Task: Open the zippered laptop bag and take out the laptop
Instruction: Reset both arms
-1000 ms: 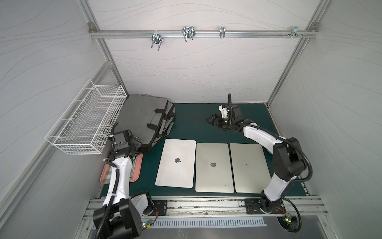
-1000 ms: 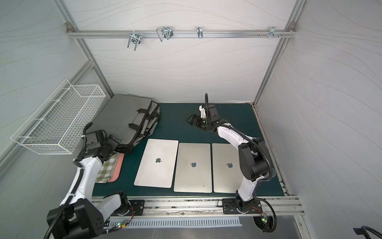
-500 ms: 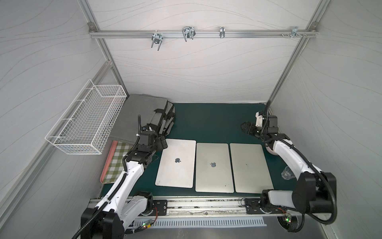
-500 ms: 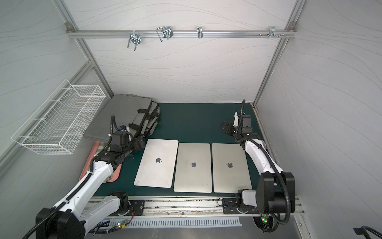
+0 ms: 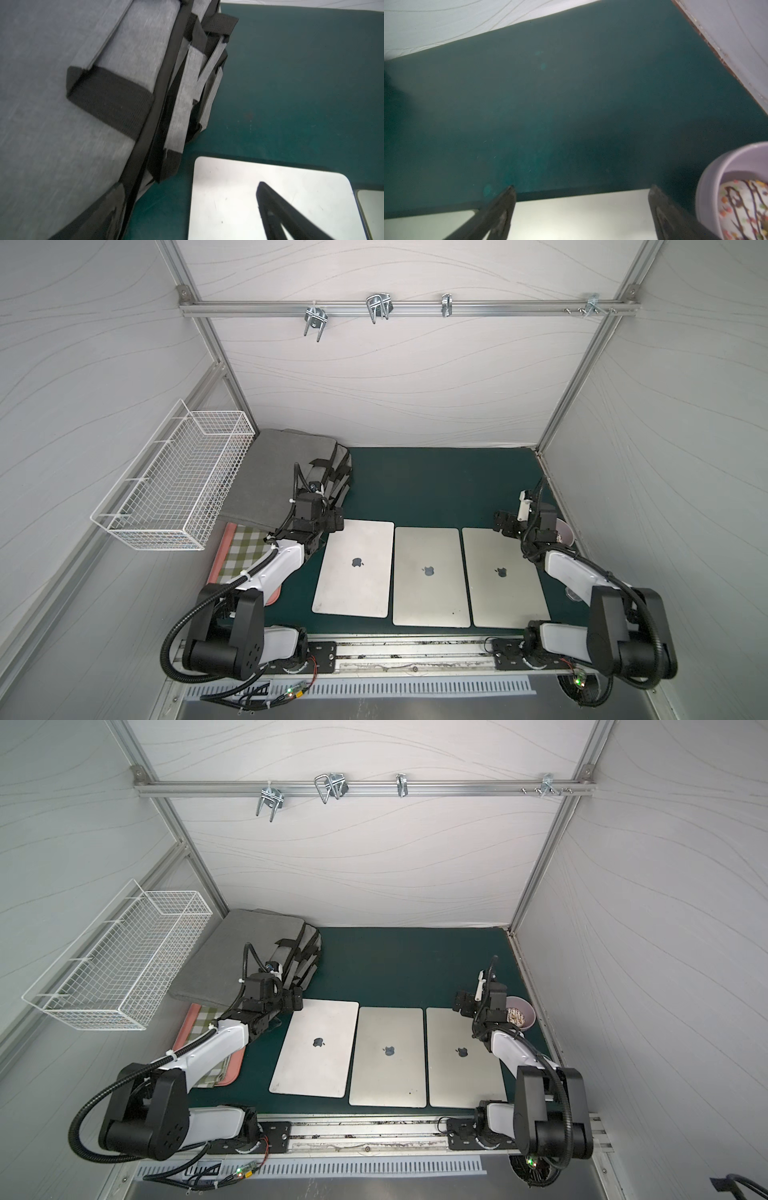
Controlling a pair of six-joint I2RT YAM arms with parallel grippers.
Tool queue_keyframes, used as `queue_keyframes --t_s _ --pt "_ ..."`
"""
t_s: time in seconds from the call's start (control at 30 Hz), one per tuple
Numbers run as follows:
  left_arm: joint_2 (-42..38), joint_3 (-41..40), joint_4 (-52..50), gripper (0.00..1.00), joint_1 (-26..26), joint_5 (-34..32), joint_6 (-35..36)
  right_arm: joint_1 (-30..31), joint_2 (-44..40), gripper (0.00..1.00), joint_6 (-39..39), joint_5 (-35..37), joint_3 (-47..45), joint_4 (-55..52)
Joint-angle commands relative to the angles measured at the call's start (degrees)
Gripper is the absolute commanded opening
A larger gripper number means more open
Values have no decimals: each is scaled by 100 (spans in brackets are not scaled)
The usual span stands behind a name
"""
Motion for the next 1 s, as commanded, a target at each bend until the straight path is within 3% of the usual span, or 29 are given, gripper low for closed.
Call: queue_keyframes --t_s 0.0,0.97 --pt "312 159 657 99 -2 -156 304 -14 256 99 -397 103 3 884" --pt "960 692 394 99 128 590 590 -9 820 99 -357 -68 215 1209"
